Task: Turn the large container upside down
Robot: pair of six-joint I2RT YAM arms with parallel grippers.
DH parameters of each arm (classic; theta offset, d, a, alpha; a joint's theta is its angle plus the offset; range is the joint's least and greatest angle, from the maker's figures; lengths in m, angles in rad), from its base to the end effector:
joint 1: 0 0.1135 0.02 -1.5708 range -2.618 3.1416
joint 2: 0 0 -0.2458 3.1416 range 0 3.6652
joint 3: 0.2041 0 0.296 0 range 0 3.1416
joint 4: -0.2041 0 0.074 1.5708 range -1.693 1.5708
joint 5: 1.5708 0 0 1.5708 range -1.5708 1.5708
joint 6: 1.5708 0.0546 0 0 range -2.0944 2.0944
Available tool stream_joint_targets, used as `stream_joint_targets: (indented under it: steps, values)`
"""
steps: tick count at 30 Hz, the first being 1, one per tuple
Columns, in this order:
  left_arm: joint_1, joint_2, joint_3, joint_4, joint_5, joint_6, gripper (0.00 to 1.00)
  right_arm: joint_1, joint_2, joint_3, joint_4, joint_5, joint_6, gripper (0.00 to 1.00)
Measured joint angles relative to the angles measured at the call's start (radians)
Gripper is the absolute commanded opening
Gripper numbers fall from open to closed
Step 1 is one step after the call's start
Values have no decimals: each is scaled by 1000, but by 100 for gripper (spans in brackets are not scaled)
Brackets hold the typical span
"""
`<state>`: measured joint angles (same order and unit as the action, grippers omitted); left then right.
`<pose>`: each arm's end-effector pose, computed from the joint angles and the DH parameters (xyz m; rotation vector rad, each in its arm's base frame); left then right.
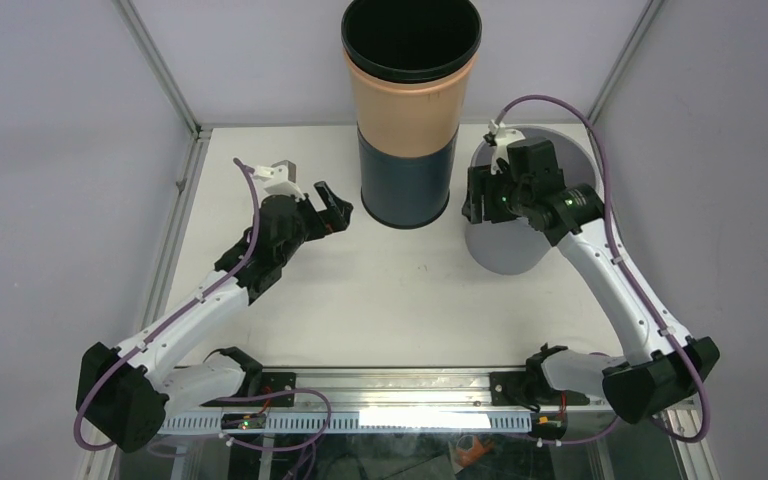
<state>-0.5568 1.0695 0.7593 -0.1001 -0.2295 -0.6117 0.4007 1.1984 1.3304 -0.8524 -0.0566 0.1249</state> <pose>0.2721 -0.1548 0.2470 -0.2062 1.9982 -0.5317 0.2811 0.1224 0.3553 -0.3473 2.2867 0.3353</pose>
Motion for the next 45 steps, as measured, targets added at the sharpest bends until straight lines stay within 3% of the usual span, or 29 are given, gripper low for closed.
stream_joint_targets:
  steps: [3, 6, 9, 16, 26, 33, 45]
  values:
    - [0, -25, 0, -6, -26, 14, 99, 24, 26, 1, -16, 23, -4, 41]
    - [0, -38, 0, -7, -34, 24, 99, 33, 37, 13, -40, 24, -12, 16]
    - [0, -38, 0, -13, -35, 24, 99, 35, 43, 53, -55, 20, -41, 1]
    - [0, -38, 6, -59, -34, 28, 99, 40, 59, 173, -105, -28, -49, 0]
    - [21, -32, 103, -123, -2, 59, 99, 84, 46, 151, -88, -123, -15, 0]
    - [56, 29, 202, -127, 51, 79, 99, 105, -21, 58, 70, -237, 86, 0]
    - [154, 38, 215, -171, 169, 77, 99, 162, -65, -108, 377, -512, 360, 0]
